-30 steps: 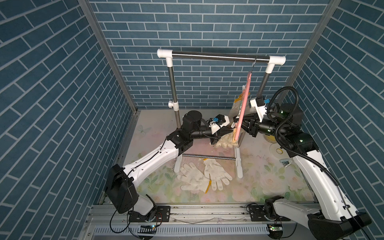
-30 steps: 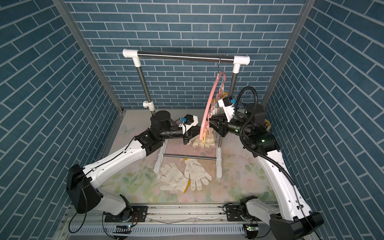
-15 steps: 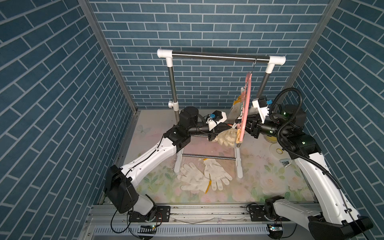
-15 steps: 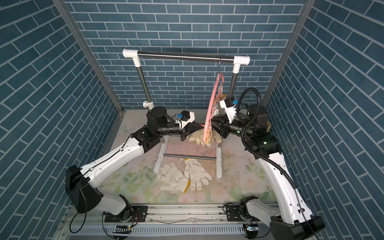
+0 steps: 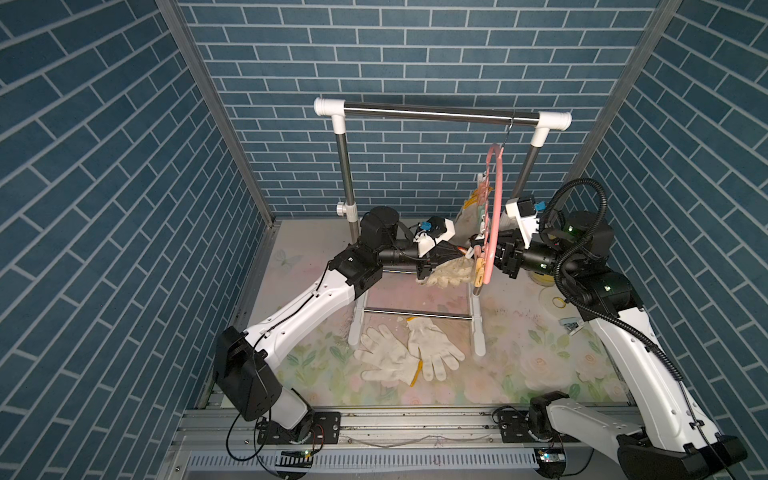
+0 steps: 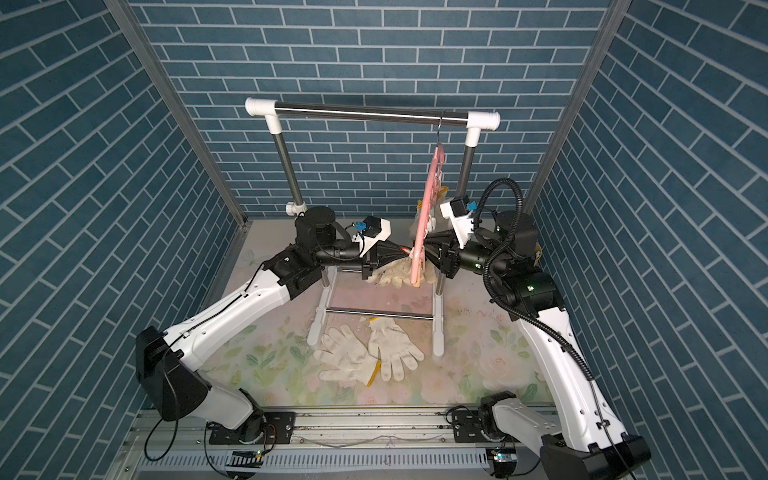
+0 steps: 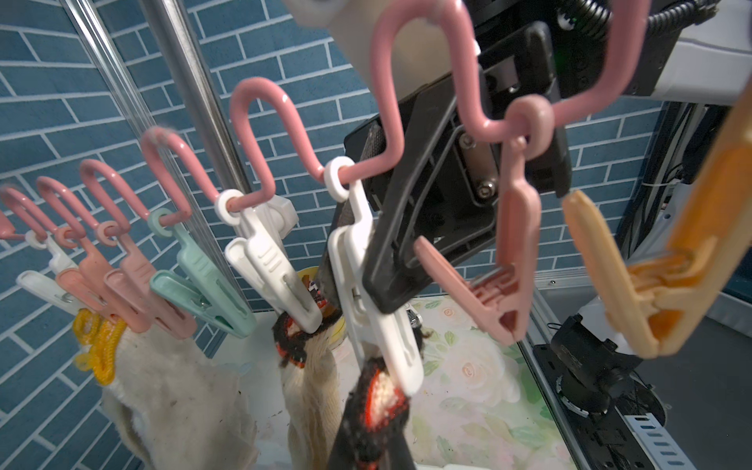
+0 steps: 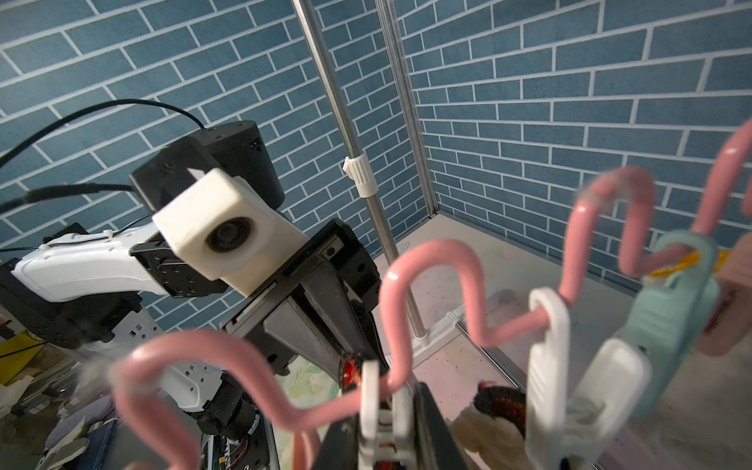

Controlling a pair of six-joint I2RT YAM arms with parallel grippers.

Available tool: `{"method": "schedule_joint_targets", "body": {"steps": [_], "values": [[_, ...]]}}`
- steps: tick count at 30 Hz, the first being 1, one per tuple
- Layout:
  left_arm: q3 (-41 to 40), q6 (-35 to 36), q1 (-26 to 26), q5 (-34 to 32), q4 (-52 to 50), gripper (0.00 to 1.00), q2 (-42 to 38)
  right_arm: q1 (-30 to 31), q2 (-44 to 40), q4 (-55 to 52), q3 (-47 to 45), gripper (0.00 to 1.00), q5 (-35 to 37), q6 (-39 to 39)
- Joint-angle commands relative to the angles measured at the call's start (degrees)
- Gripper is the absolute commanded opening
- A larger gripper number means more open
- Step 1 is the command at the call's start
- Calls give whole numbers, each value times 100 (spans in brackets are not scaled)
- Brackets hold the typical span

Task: Clip the gloves onto a hanger to dry
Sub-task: Clamp the glove onto the hanger.

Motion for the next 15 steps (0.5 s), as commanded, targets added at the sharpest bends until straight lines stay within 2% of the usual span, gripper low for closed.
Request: {"method": "schedule_joint_targets", "body": {"steps": [1,15], "values": [[258,-61,-42,393,89,0,-59,-33,-40,73,-133,0,164,-338],[476,-288,-226,708,32,0,73,-31,-31,172,-218,0,261,-322]]}}
